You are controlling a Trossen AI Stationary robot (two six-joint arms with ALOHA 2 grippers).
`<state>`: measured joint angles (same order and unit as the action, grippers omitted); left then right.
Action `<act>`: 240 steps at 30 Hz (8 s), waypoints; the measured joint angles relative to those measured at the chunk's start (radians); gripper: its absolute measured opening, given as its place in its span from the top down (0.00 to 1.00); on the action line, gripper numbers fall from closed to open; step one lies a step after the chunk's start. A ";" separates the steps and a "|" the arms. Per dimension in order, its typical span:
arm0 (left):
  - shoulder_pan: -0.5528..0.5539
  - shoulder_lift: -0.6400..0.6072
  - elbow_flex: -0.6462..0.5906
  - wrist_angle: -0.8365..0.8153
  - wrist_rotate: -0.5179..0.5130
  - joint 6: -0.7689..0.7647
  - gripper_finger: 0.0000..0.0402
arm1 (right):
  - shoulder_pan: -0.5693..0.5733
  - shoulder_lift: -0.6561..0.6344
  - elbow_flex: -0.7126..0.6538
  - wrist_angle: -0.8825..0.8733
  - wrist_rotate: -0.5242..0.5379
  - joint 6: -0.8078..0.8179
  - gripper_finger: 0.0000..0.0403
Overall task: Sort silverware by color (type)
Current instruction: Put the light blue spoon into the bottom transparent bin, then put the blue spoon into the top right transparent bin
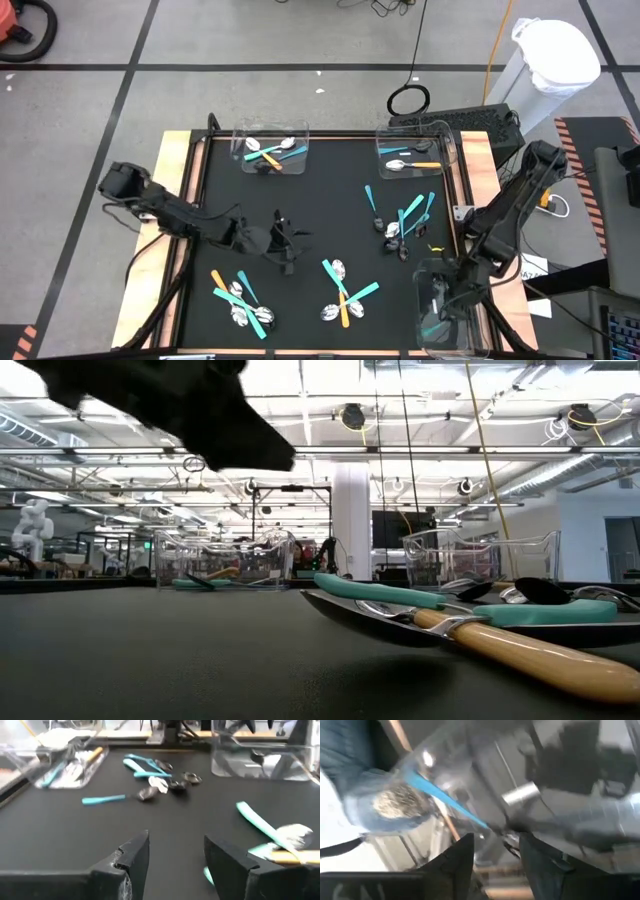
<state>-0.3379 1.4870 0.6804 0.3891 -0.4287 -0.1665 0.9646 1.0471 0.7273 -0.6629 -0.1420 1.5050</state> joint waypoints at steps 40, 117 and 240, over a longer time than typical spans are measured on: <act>-0.491 0.035 0.004 -0.728 0.375 -0.708 0.79 | -0.128 0.066 0.001 0.524 0.692 -0.964 0.62; -0.117 0.196 0.030 0.363 -0.144 -0.034 0.56 | -0.670 0.043 0.001 0.753 0.088 -0.816 0.99; 0.961 -0.155 0.263 -0.781 0.158 0.366 1.00 | -0.435 0.184 0.001 0.398 0.821 -0.732 0.63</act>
<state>0.6235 1.3321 0.9436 -0.3922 -0.2710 0.1992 0.5292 1.2312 0.7280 -0.2653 0.6794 0.7731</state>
